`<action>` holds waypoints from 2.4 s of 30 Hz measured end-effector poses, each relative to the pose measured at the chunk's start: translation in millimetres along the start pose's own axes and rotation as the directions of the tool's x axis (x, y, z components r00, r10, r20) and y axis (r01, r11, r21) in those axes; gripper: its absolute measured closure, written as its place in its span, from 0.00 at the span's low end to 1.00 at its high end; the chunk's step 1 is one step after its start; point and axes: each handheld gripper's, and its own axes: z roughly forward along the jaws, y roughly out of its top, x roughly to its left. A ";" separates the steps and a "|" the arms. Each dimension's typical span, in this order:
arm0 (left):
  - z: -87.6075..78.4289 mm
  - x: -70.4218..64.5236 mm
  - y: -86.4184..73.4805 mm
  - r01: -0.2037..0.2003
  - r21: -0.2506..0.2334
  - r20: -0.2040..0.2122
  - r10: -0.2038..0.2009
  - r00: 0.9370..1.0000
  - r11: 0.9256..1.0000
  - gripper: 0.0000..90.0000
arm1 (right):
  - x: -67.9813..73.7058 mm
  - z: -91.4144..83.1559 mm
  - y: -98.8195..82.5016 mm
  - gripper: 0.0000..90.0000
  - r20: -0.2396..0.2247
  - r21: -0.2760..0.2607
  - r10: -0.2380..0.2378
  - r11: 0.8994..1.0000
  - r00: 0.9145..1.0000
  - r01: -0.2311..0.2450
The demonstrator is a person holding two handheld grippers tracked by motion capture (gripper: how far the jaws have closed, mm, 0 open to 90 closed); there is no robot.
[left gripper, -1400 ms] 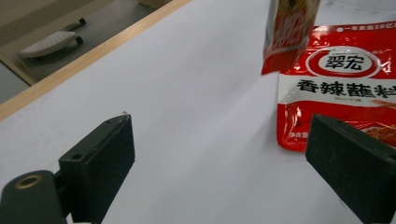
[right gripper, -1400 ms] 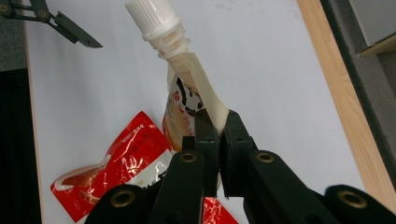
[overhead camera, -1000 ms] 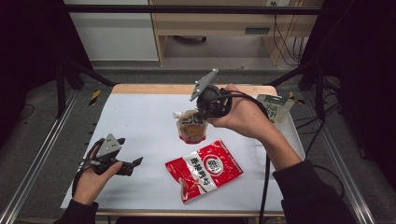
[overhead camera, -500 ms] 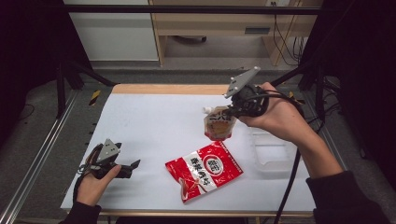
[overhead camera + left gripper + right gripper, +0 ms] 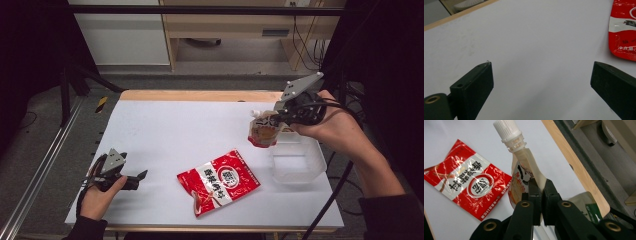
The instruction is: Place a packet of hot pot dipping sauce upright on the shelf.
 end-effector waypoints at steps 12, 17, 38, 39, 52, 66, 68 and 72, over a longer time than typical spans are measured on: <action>-0.7 1.6 -0.4 0.001 0.000 -0.003 -0.001 1.000 1.000 0.05 | -21.7 -10.0 -26.1 0.98 0.051 0.000 0.039 0.999 0.998 -0.039; -0.1 0.9 -0.1 -0.003 0.004 -0.003 0.003 1.000 1.000 0.05 | -30.9 -5.5 -37.2 0.97 0.062 0.009 0.044 0.999 0.997 -0.045; 4.1 -4.8 0.8 -0.028 0.016 0.011 0.027 1.000 0.999 0.05 | -66.8 33.1 -82.8 0.98 0.101 0.035 0.114 0.992 0.988 -0.118; 4.0 -4.7 0.9 -0.027 0.014 0.012 0.027 1.000 1.000 0.05 | -67.1 34.3 -83.4 0.98 0.101 0.038 0.111 0.993 0.989 -0.116; 3.5 -3.8 0.7 -0.027 0.015 0.011 0.027 1.000 1.000 0.05 | -68.7 41.7 -85.6 0.97 0.093 0.032 0.119 0.992 0.989 -0.122; 3.4 -3.6 0.6 -0.028 0.015 0.013 0.028 1.000 0.999 0.05 | -72.2 47.6 -84.6 0.97 0.090 0.024 0.126 0.991 0.988 -0.129; 3.4 -3.8 0.7 -0.028 0.015 0.014 0.028 1.000 0.999 0.05 | -72.2 48.1 -84.7 0.97 0.085 0.031 0.119 0.992 0.989 -0.122; 3.4 -4.0 0.7 -0.030 0.015 0.014 0.030 0.999 0.999 0.05 | -70.7 50.3 -85.9 0.97 0.073 0.040 0.106 0.993 0.992 -0.110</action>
